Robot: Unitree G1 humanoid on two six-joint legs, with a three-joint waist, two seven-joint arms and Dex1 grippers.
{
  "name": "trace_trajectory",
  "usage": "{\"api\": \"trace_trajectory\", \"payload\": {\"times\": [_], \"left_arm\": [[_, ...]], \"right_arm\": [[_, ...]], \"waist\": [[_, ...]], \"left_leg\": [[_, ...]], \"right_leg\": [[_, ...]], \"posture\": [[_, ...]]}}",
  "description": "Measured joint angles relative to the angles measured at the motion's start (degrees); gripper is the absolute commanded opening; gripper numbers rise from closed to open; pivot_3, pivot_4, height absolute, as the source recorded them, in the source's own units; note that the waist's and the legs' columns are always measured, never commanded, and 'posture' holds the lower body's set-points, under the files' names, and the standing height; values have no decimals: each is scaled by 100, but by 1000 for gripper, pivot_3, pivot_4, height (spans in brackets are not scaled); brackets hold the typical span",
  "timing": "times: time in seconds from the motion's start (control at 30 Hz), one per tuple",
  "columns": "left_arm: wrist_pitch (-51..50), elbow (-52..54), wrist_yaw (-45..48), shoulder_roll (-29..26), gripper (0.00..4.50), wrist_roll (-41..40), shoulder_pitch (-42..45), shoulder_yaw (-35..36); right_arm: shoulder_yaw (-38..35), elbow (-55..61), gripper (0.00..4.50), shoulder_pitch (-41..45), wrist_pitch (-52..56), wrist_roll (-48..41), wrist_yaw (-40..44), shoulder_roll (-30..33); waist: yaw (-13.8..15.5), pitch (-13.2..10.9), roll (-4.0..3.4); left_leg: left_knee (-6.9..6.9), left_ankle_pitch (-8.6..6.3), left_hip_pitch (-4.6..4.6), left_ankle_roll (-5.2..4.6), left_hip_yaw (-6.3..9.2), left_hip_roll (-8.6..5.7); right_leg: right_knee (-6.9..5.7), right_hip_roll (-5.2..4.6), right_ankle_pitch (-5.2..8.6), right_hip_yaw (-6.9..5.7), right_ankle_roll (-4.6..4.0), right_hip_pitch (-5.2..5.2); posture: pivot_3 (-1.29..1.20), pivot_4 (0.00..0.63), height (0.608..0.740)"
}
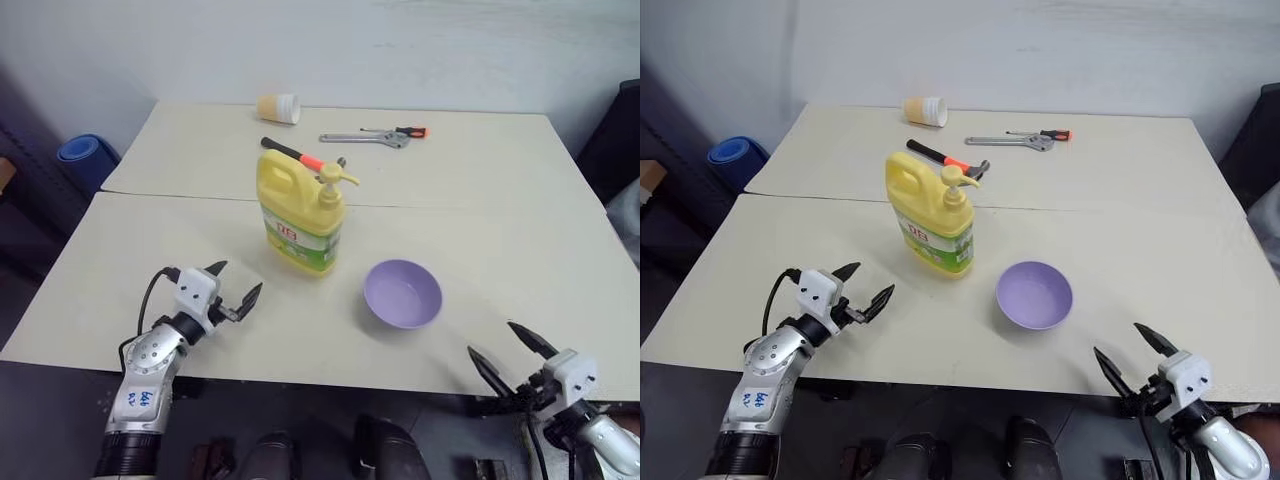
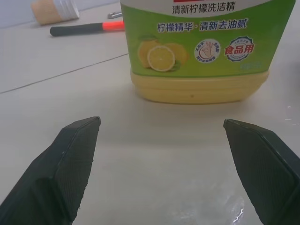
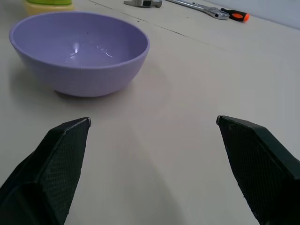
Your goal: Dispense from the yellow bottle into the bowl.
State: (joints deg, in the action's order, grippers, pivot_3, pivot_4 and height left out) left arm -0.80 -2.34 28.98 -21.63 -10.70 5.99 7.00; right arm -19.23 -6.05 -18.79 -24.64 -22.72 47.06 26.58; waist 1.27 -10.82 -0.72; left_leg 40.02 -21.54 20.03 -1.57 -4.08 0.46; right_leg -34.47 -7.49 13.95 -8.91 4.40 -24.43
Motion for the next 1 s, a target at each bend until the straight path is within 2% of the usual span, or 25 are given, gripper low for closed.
{"api": "trace_trajectory", "payload": {"times": [0.13, 0.2, 0.37, 0.47, 0.57, 0.7, 0.8, 0.93, 1.0], "left_arm": [[-124, -43, 283, -76, 4476, -81, 21, -133], [-191, 20, 712, -113, 4476, -516, 53, -113], [-562, 794, 2806, -1296, 4476, -1640, -55, -122], [-877, 1086, 3459, -1697, 4476, -1983, -38, -118], [-907, 1109, 3625, -1711, 4476, -2011, 154, -198], [-880, 1099, 3611, -1638, 4476, -1933, 334, -310], [-940, 1123, 3568, -1532, 4476, -1896, 450, -441], [-1066, 1337, 3567, -1538, 4476, -1899, 362, -543], [-1122, 1362, 3564, -1565, 4500, -1900, 263, -536]], "right_arm": [[-1, 48, 4500, -17, -20, -15, -51, -5], [-7, 203, 4500, -82, -20, -70, -44, -4], [-79, 1230, 4500, -480, 502, -564, 227, 440], [297, 2148, 4500, -344, 1282, -827, 383, 812], [1073, 2643, 4500, 300, 2208, -651, 190, 917], [1912, 2709, 4500, 852, 3104, -63, -159, 901], [2498, 2499, 4500, 1542, 3599, 472, -587, 528], [2850, 2194, 4500, 2159, 3986, 954, -968, 250], [2899, 2060, 3900, 2261, 3997, 1088, -1017, 214]], "waist": [[6, 0, 0], [6, 0, 0], [4, 2, -8], [-14, 2, -7], [0, 2, -6], [39, 4, -5], [-2, 3, 5], [-23, 3, 5], [1, 3, 5]], "left_leg": [[0, 0, 1, 0, 1, 0], [1, 0, 2, 0, 2, 2], [4, -3, 2, 8, 4, 9], [6, -3, -13, 10, 1, 12], [5, -6, -25, 15, -1, 15], [5, -5, 2, 13, 9, 8], [15, -4, 13, 11, 3, 6], [13, -4, 11, 13, 2, 12], [13, -4, 13, 13, 5, 13]], "right_leg": [[0, 0, 0, 2, 0, 0], [0, -4, 0, 7, 0, 0], [2, 2, 3, 17, -5, 1], [7, 4, 4, 33, -8, 6], [8, 6, 8, 36, -15, 11], [-2, 29, 8, 19, -14, 1], [0, 33, 3, -4, -7, -6], [-1, 40, 5, -6, -9, -8], [1, 42, 5, -7, -9, -8]], "posture": [[0, 150, 740], [0, 150, 740], [0, 150, 740], [0, 150, 740], [0, 150, 740], [0, 150, 740], [0, 150, 740], [0, 150, 740], [0, 150, 740]]}}
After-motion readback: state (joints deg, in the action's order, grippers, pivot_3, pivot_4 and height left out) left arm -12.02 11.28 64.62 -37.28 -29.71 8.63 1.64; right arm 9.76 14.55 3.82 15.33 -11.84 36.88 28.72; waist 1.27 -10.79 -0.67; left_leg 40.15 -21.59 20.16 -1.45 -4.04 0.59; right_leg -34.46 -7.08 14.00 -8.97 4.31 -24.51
